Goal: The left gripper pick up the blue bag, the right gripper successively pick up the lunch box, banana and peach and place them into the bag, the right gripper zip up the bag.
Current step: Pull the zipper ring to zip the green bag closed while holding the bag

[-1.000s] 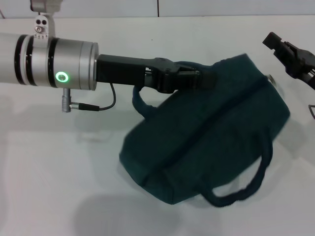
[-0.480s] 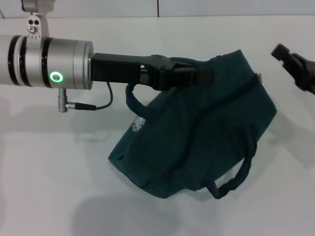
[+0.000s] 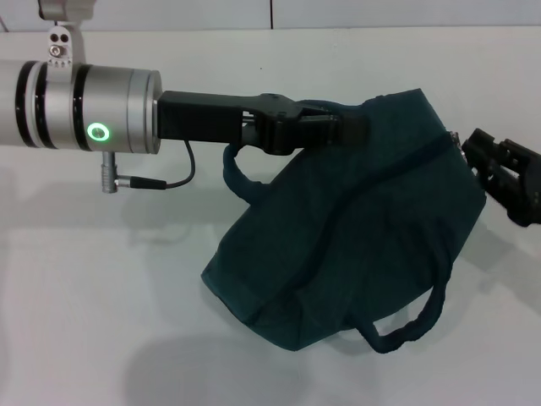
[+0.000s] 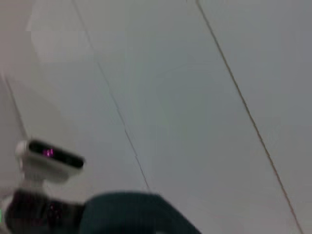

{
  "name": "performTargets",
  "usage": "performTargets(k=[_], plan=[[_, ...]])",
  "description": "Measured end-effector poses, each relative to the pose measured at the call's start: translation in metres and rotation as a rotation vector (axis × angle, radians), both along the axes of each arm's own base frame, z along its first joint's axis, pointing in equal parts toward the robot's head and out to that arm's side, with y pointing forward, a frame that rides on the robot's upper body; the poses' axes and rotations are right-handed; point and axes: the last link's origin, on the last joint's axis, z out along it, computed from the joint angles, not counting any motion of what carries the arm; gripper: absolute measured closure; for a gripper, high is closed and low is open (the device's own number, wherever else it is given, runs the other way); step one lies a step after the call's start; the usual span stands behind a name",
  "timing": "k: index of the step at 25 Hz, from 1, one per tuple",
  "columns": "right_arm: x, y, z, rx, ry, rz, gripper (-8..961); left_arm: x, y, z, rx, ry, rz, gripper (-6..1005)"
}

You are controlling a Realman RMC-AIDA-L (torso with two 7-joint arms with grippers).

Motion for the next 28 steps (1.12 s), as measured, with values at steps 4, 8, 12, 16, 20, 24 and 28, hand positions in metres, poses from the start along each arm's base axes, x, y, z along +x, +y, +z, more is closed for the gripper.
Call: performTargets(k=[4, 8, 12, 16, 20, 24, 28], plan=[[0.008, -0.008, -0.001, 0.072, -0.067, 0.013, 743, -0.001, 0.001, 0.002, 0.011, -0.012, 0.012, 945], [0.013, -0.015, -0.002, 0.139, -0.123, 0.032, 645, -0.004, 0.000, 0.002, 0.014, -0.018, 0.023, 945], [0.014, -0.019, -0.007, 0.178, -0.163, 0.050, 531, -0.004, 0.000, 0.002, 0.014, -0.019, 0.027, 945], [0.011, -0.018, -0.010, 0.195, -0.172, 0.063, 310, -0.003, 0.001, 0.003, 0.019, -0.025, 0.028, 945], [0.011, -0.016, -0.010, 0.207, -0.177, 0.059, 223, -0.003, 0.001, 0.003, 0.022, -0.027, 0.029, 945], [0.013, -0.015, -0.007, 0.232, -0.190, 0.046, 227, -0.004, 0.001, 0.004, 0.023, -0.026, 0.032, 945], [0.017, -0.013, -0.008, 0.240, -0.214, 0.033, 228, -0.004, 0.001, 0.004, 0.024, -0.025, 0.031, 945]])
